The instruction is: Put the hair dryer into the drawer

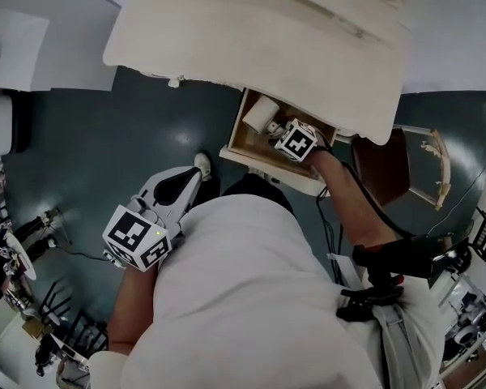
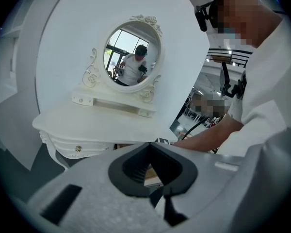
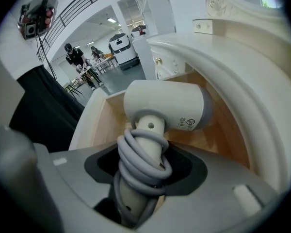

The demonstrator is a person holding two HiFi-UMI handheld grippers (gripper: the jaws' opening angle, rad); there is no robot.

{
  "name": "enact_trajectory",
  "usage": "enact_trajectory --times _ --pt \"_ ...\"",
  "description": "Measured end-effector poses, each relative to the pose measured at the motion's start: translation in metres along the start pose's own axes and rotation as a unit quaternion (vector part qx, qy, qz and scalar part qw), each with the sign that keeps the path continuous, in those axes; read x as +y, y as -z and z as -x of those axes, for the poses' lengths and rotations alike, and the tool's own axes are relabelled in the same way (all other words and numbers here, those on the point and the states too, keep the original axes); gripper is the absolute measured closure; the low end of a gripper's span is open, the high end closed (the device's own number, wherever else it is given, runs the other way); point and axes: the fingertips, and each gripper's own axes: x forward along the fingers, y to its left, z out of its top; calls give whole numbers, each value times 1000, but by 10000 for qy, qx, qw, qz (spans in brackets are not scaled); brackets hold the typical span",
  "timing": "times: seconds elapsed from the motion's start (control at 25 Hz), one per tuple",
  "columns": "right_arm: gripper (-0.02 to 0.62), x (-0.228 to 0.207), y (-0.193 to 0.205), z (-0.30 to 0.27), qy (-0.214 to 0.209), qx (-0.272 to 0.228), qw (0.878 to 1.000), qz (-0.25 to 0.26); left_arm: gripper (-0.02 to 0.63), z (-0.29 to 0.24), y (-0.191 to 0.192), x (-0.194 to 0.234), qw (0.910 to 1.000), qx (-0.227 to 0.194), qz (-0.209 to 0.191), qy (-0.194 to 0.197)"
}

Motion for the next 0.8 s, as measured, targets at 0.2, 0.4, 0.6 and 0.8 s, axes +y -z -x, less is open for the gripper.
enact_trajectory --times 0.2,0.4,0.6,0.8 --pt "351 -12 0 -13 273 -40 9996 -2 609 2 4 -1 9999 58 30 -94" --pt "351 -22 2 -20 571 -129 9983 -22 609 2 9 -5 9998 119 5 -145" --pt "351 -31 1 -24 817 -233 9964 -28 609 0 7 -4 9996 218 -23 -156" --pt "350 -42 0 -31 980 -333 9946 -77 609 -3 8 0 9995 272 31 -172"
